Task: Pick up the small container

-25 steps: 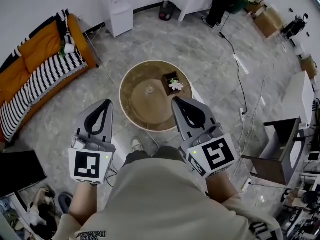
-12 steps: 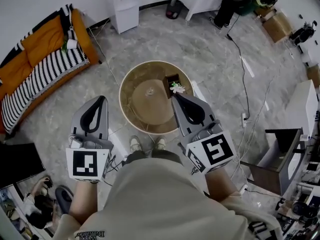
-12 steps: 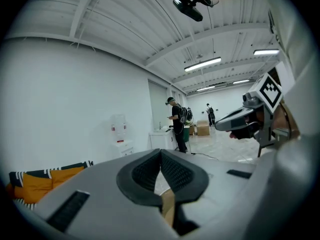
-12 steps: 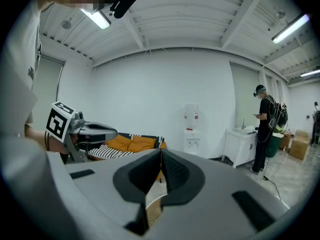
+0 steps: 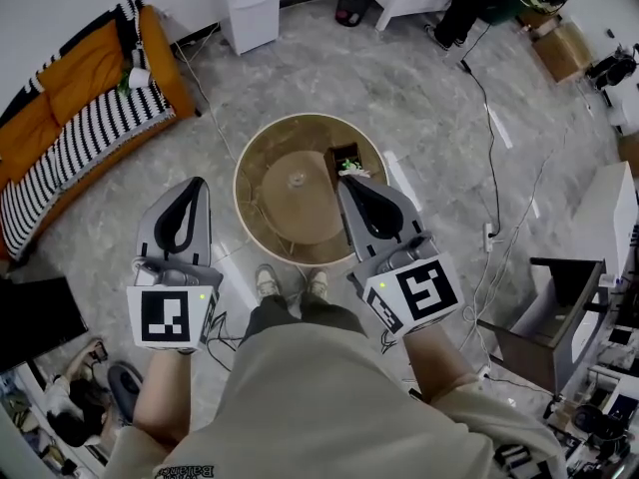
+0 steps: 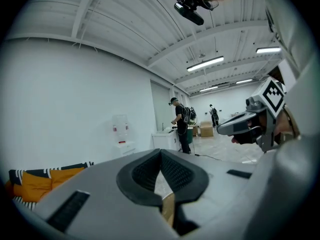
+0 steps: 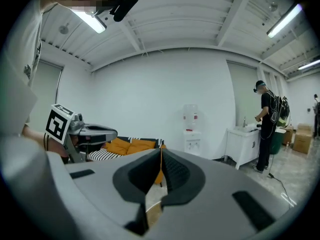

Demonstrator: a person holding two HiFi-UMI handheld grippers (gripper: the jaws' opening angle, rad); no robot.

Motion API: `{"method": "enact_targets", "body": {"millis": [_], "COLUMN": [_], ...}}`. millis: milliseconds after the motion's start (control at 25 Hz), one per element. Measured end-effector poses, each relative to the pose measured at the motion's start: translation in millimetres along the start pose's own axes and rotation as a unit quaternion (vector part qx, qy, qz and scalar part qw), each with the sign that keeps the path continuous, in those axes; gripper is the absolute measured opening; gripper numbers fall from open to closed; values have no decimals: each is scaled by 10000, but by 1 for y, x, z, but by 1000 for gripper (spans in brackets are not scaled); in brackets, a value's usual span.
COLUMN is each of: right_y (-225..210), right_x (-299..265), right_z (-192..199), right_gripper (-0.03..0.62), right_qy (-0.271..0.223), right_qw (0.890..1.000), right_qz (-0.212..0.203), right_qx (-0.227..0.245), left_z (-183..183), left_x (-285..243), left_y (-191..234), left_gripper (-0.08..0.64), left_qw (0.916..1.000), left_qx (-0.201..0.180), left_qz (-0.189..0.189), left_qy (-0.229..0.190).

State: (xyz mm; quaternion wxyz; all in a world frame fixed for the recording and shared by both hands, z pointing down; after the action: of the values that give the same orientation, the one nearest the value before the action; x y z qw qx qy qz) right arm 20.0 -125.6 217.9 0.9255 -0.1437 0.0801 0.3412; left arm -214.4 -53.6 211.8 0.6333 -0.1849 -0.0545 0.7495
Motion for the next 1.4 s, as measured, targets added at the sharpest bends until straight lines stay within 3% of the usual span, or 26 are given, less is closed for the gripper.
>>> {"method": "enact_targets", "body": {"millis": [200,560,800,1000,1200,1400], "right_y": [-15,-40,-63,-72,-89,-103], "right_x": [-23,-90,-134,-169,-197,-221], "right_z": [2,36,84,127,176,235], "right_gripper": [1,175,228,250,261,267], "right_qy": [-321,-293,-289,-189,36,572], "right_qw": [9995,9995,9995,9996,9999,9983], "right_qz": [26,-91,-9,-205,11,24], "right_qx": [-28,-65,-159,-13,-154,-64], "left_z": [10,47,93,146,195,246], "left_x": [-24,-83,-119,-147,-165,-186], "left_y": [5,13,13,10,1,-13], "left_gripper": [6,6,6,6,6,6], "left_qw": [9993,9991,9995,10000,9996,9986], "left_qx": [-170,-270,-228,19,95,97], "left_qz": [-255,-226,-132,-61,112,255], "left_qy": [-222,-240,-170,20,254,457]}}
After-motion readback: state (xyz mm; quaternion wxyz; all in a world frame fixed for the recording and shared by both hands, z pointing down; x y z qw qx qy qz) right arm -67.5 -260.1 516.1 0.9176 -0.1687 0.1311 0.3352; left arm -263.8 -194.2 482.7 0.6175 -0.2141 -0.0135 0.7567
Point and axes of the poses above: the fingertips, and each gripper's own axes: x backward along the fingers, y to its left, z out of its underside, the point moved 8 cm from there along x, backward along the fingers, and after that the axes turned 11 degrees about -x, right-handed, at the moved point
